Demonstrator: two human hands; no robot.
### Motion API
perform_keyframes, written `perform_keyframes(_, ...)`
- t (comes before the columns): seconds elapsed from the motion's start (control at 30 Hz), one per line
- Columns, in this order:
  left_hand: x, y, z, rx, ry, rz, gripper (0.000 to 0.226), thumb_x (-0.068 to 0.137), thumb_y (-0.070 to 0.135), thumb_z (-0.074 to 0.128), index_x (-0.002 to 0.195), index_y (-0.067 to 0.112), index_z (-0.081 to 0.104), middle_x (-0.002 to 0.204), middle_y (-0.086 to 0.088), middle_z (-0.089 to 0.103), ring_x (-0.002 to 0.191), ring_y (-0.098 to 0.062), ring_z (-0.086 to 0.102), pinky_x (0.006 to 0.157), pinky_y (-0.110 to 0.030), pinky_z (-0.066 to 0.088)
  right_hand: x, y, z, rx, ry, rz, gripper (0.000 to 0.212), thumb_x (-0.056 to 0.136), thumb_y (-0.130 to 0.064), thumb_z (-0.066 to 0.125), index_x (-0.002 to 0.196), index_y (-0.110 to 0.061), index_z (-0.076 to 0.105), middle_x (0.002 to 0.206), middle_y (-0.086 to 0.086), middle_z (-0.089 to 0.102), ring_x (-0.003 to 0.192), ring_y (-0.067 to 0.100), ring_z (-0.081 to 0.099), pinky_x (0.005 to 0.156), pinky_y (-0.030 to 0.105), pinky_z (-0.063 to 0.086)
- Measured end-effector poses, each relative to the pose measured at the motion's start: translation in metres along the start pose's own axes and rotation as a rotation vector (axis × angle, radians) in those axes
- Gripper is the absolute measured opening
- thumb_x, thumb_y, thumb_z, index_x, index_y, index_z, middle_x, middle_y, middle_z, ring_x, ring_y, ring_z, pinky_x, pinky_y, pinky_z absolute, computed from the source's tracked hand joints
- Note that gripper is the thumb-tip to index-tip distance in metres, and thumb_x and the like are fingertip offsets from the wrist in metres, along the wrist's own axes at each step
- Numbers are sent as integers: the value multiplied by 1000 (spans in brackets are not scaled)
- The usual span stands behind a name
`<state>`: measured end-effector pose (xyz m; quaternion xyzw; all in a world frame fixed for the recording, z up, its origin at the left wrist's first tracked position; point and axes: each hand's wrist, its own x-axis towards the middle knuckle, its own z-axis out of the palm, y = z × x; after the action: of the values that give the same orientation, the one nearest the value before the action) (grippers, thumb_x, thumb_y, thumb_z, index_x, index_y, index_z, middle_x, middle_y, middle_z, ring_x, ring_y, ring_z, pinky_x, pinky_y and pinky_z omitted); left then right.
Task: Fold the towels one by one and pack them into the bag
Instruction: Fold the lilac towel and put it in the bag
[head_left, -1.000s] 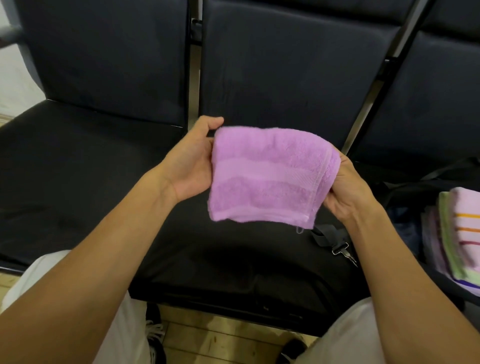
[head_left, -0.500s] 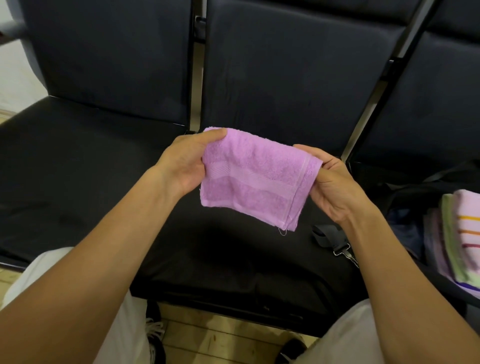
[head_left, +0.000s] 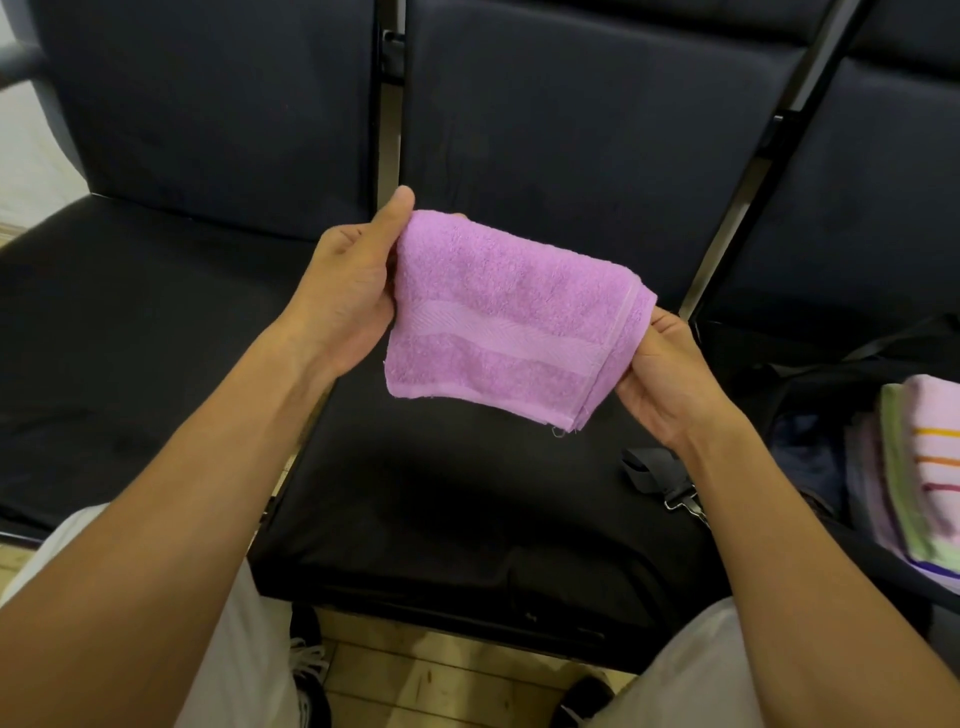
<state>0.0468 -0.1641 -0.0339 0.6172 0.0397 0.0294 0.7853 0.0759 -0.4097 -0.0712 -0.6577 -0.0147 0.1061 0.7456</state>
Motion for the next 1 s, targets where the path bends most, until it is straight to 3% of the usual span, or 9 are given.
perform_keyframes(0.07,0,0,-1,35,-9,37,33,100,34,45,99,10,68,118,-2,70,111,-13,65,99,-30,50,0,-1,0,-11,7,-1,17,98,-15,57,94,-15,73,93,2,74,90,20,71,79,36,61)
perform_keyframes(0.2,0,-1,-5,62,-5,100,22,97,23,53,100,6,68,118,-5,70,111,-14,65,97,-28,51,1,-1,-3,-1,12,21,17,97,-12,59,89,-16,74,89,2,73,85,19,69,75,34,61)
perform_keyframes(0.37,4,-2,-10,93,26,120,15,89,11,62,102,9,70,114,-5,71,108,-16,67,93,-30,54,0,-4,-4,100,-64,30,22,97,-10,57,96,-19,77,100,6,73,94,20,69,85,36,59)
perform_keyframes(0.5,4,-6,-9,222,26,115,26,83,4,68,108,8,68,112,-6,71,103,-18,69,86,-29,57,-2,-5,-4,184,-88,36,27,100,-13,53,92,-20,77,96,3,72,93,18,67,93,41,56)
perform_keyframes(0.63,2,-4,-6,273,-52,143,34,84,5,67,117,11,63,116,-2,69,107,-16,67,90,-34,56,-2,-4,-3,130,-54,55,21,102,-23,52,104,-20,72,106,4,71,106,24,66,102,51,50)
perform_keyframes(0.73,-2,-3,-1,271,-279,98,53,88,17,62,138,22,47,125,3,63,114,-15,63,88,-33,57,-3,-4,0,165,-60,77,33,100,-42,46,122,-26,65,119,-1,71,114,21,66,96,46,54)
perform_keyframes(0.83,-2,-6,1,310,-380,90,66,88,25,69,145,27,37,134,2,56,121,-17,58,93,-36,54,-3,-3,1,250,-34,141,46,100,-55,36,128,-30,62,125,-2,69,116,23,66,92,46,55)
perform_keyframes(0.9,-1,-8,1,327,-393,79,74,82,27,72,146,28,35,136,3,54,123,-17,57,95,-38,54,-3,-3,0,279,-13,165,47,101,-53,34,125,-27,64,124,-1,69,113,24,66,92,45,55)
perform_keyframes(1.0,1,-12,1,297,-425,19,79,82,17,73,146,32,31,137,6,53,124,-14,56,93,-40,55,-3,-3,-6,374,-11,178,41,103,-47,34,103,-25,69,102,-2,72,89,19,68,79,37,56)
